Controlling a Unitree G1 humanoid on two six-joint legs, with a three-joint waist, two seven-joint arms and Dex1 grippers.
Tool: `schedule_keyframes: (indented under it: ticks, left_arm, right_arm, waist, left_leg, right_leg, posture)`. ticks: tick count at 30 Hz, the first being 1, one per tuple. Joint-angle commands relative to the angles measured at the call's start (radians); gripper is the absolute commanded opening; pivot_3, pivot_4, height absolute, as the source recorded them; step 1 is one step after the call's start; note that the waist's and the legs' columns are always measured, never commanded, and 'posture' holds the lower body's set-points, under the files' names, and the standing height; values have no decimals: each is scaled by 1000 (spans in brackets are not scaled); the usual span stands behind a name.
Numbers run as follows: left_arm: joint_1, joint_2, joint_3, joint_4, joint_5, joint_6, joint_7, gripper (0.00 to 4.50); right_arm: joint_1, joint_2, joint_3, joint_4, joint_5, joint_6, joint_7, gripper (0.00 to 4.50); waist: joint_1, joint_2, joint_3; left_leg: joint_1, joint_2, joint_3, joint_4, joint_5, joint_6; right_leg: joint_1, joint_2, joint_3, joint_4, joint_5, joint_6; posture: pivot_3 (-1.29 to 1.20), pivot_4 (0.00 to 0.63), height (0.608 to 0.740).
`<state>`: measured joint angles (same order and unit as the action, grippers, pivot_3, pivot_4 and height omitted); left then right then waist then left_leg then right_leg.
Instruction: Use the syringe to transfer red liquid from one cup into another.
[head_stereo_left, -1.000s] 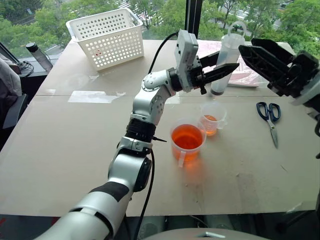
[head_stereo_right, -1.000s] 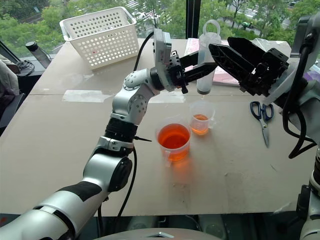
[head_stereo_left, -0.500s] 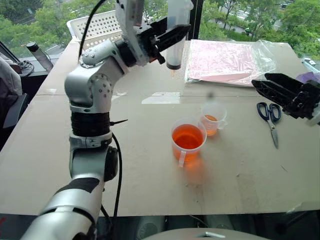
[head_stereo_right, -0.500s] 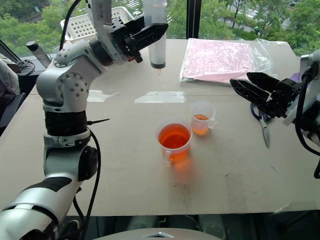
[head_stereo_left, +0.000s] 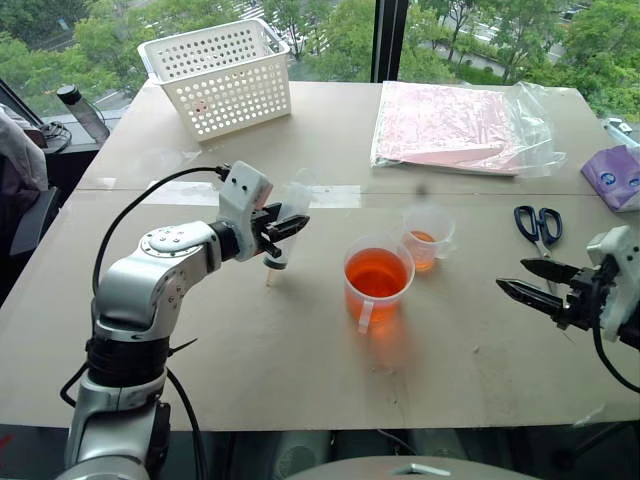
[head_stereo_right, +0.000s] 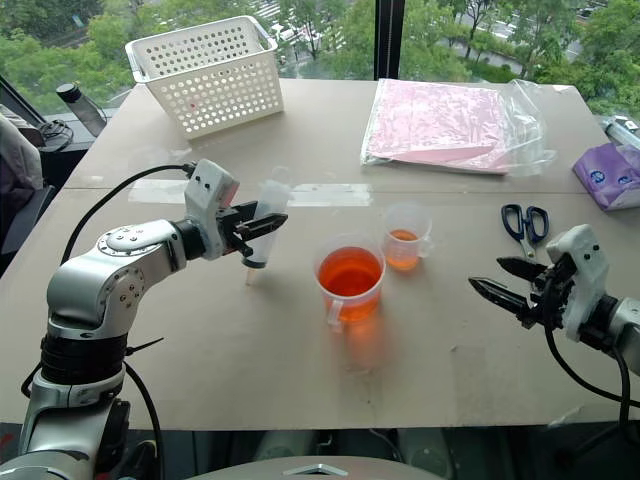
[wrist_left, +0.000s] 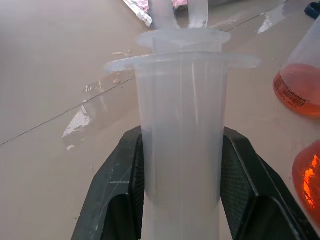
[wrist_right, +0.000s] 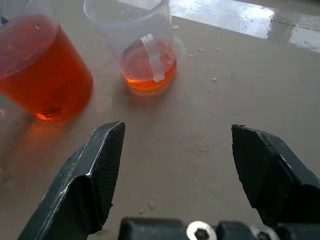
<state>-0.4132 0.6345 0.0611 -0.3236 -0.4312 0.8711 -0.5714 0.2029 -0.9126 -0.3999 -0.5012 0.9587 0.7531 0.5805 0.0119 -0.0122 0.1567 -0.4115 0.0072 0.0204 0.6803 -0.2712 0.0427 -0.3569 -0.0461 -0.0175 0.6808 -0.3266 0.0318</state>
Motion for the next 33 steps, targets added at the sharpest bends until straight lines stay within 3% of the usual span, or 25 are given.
schedule_keyframes:
  ticks: [1,6,11,16,21,23,26,30,33]
  left_arm:
    - [28,-33,-7,45,27,-23,34,2907]
    - [35,-30,11,66,52,-84,30,4438]
    - [71,-30,79,-5,-33,-154,-57,4474]
    - [251,14,149,-158,-141,-231,-219,4474]
    - [528,60,133,-229,-69,-398,-322,4474]
    - [598,75,101,-232,-25,-449,-339,4474]
    - [647,43,82,-215,1,-482,-305,4500]
    - [671,17,72,-195,43,-553,-283,4500]
    - [704,35,54,-195,72,-589,-304,4500]
  right_arm:
    - [-51,22,-27,-21,-4,-21,3,3718]
    - [-17,20,-49,-13,-40,-22,34,3718]
    - [22,37,-64,-11,-69,-36,62,3718]
    - [124,80,-43,14,-199,-189,180,3718]
    - [195,186,-42,116,-284,-441,359,3718]
    - [204,195,-28,153,-348,-488,362,3718]
    - [216,209,-41,179,-286,-451,411,4475]
    - [270,200,-15,215,-373,-548,485,4475]
    - [255,227,-28,226,-351,-557,484,4475]
  waist:
    - [-4,1,-1]
    - [5,-2,1]
    - [2,-2,1]
    - [0,-2,1]
    - [-2,0,1]
    - [1,0,1]
    - [3,1,0]
    - [3,2,-1]
    - [0,3,-1]
  left_leg:
    - [3,0,0,-1,0,0]
    - [9,0,0,-6,0,0]
    - [9,0,1,-7,0,0]
    - [10,0,1,-7,0,0]
    - [16,0,2,-11,0,0]
    - [16,0,2,-11,-2,3]
    - [17,0,2,-11,-3,4]
    - [16,0,1,-11,-3,5]
    - [16,0,2,-12,-4,5]
  right_leg:
    - [2,1,1,0,0,0]
    - [7,1,1,-2,0,0]
    - [7,0,1,-4,0,0]
    - [8,0,1,-3,0,0]
    - [11,-1,2,-6,0,-1]
    - [12,-1,2,-5,0,-1]
    - [12,-3,2,-5,0,-2]
    - [12,-4,2,-5,0,-2]
    - [12,-3,2,-8,0,-2]
  posture:
    - [0,150,740]
    - [0,150,740]
    - [0,150,740]
    - [0,150,740]
    - [0,150,740]
    - [0,150,740]
    - [0,150,740]
    - [0,150,740]
    - [0,150,740]
